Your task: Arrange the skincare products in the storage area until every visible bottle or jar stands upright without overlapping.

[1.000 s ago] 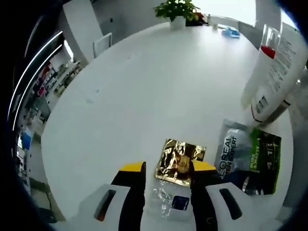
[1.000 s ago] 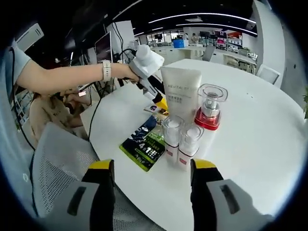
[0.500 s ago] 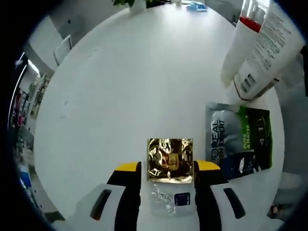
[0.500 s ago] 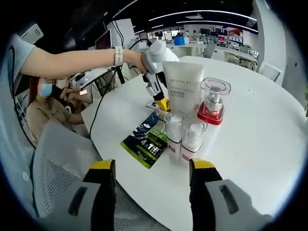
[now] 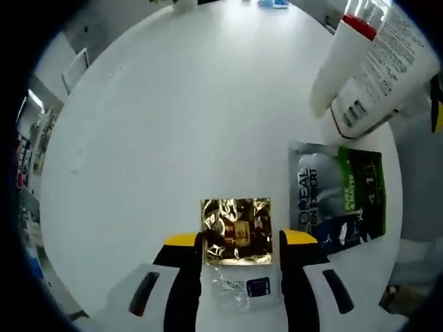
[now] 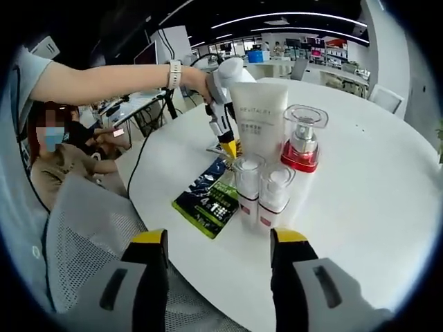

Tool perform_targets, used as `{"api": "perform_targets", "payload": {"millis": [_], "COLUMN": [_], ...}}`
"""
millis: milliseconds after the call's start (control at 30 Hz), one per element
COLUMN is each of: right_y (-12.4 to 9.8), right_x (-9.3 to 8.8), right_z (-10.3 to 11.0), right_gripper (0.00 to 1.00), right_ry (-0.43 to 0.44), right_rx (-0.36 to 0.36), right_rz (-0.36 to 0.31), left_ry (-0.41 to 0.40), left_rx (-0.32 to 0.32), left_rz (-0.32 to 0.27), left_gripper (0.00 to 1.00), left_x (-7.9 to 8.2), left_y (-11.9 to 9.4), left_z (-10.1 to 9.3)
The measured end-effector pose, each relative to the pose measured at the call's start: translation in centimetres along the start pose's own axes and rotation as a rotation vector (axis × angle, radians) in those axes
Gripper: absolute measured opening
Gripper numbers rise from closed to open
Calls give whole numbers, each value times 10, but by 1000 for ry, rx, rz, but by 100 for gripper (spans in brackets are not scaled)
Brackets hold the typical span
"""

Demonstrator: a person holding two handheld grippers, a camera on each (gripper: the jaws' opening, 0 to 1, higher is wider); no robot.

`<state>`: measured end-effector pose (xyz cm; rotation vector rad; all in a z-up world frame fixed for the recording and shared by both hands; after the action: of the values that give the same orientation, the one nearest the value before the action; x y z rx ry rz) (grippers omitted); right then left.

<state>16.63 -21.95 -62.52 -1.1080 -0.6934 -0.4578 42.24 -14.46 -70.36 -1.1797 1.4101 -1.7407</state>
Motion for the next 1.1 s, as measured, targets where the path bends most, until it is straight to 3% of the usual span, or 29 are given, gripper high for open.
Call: {"api": "perform_targets", "payload": {"millis": [133, 267, 600, 800, 1100], "right_y": [0, 1, 4, 4, 2], "right_x": [0, 0, -3, -3, -5], "right_z": [-1, 0, 1, 1, 2], "right_gripper": [59, 58, 55, 55, 54], "right_ry": [6, 6, 8, 5, 10], "right_rx": [-1, 1, 7, 6, 1], "right_rz": [-1, 0, 10, 9, 9], "left_ry": [40, 26, 58, 26, 44], "left_rx": [-10, 16, -15, -8, 5], "left_rz": [16, 41, 71, 33, 39], "left_gripper": [43, 53, 46, 36, 36], "left_x": [0, 0, 7, 6, 6], "left_y": [1, 2, 0, -2, -3], "left_z": [1, 9, 0, 7, 7]}}
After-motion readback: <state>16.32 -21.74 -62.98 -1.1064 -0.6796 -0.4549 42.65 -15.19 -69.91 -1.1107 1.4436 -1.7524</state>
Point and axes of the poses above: the point that each gripper's makers call its tool centre point, and the gripper's own axes: y roughly forward along the fingers, z roughly to its left, x roughly out of its top, the point moved 5 cm from there along -y, roughly backward along the fingers, and after that the axes turned 9 degrees about y, right-handed, at the moved point
